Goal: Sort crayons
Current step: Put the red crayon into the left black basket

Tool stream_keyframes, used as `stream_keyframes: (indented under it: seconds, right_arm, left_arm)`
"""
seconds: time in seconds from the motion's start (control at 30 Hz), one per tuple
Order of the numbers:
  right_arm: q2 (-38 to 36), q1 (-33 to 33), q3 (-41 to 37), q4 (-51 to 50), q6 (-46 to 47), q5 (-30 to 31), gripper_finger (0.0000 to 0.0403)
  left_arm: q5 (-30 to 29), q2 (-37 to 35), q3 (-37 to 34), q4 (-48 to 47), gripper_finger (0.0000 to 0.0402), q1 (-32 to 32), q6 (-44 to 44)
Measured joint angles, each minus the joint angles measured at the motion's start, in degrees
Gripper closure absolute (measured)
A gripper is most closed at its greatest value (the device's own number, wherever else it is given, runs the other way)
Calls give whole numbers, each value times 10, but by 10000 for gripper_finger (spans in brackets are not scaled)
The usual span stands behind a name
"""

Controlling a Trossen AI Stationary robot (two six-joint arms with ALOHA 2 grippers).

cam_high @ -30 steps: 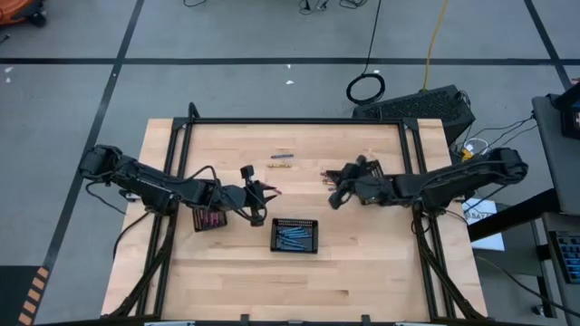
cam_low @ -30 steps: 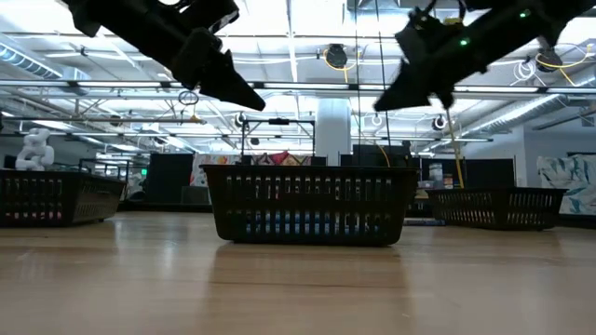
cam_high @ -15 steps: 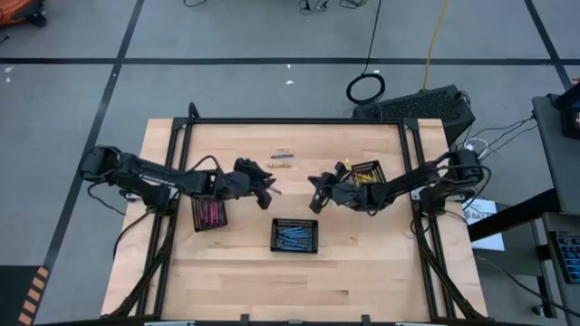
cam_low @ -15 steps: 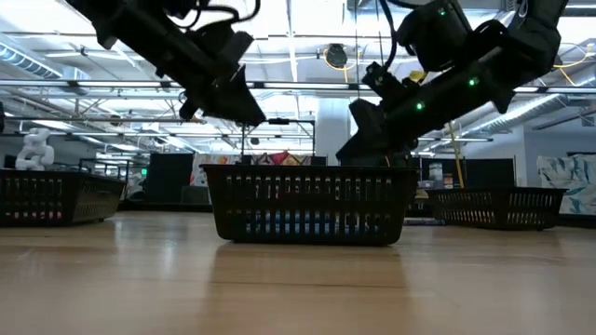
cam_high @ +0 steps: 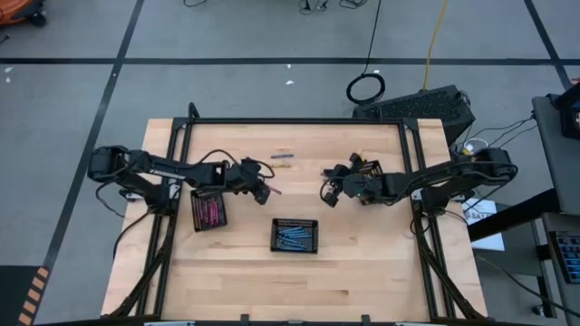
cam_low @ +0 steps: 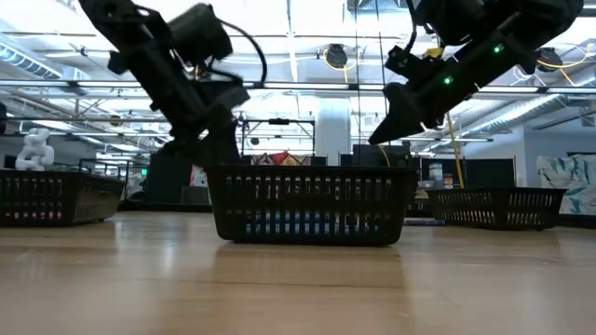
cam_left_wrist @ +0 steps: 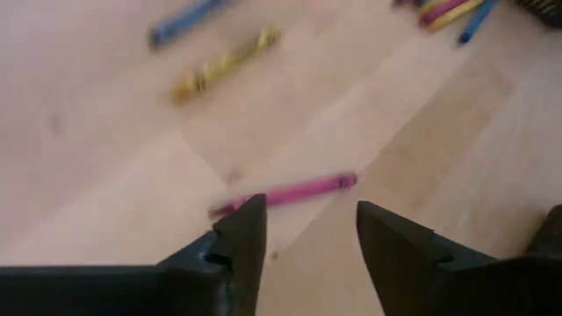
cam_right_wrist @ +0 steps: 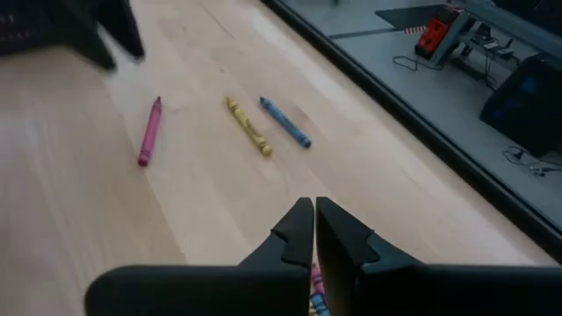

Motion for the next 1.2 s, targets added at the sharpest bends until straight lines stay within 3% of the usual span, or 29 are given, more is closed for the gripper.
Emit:
stream_keyframes:
  seconds: [0.17, 0.37, 0.57, 0.8, 1.0, 1.2]
  right_arm:
    - [-2, -1, 0, 3, 0, 0, 401]
    - [23, -1, 0, 13, 1, 1, 401]
    - [57, -1, 0, 34, -4, 2, 401]
    - [80, 2, 0, 33, 0, 0, 401]
    - [80, 9, 0, 38, 0, 0, 401]
    - [80, 11, 0, 46, 0, 0, 401]
  left_arm:
    - [60, 28, 0, -5, 182, 34, -70]
    - [64, 55, 29, -8, 167, 55, -115]
    - [70, 124, 95, -44, 166, 51, -95]
    - [179, 213, 190, -58, 167, 48, 7]
    - [197, 246, 224, -66, 197, 40, 75]
    - [199, 246, 224, -151, 243, 34, 81]
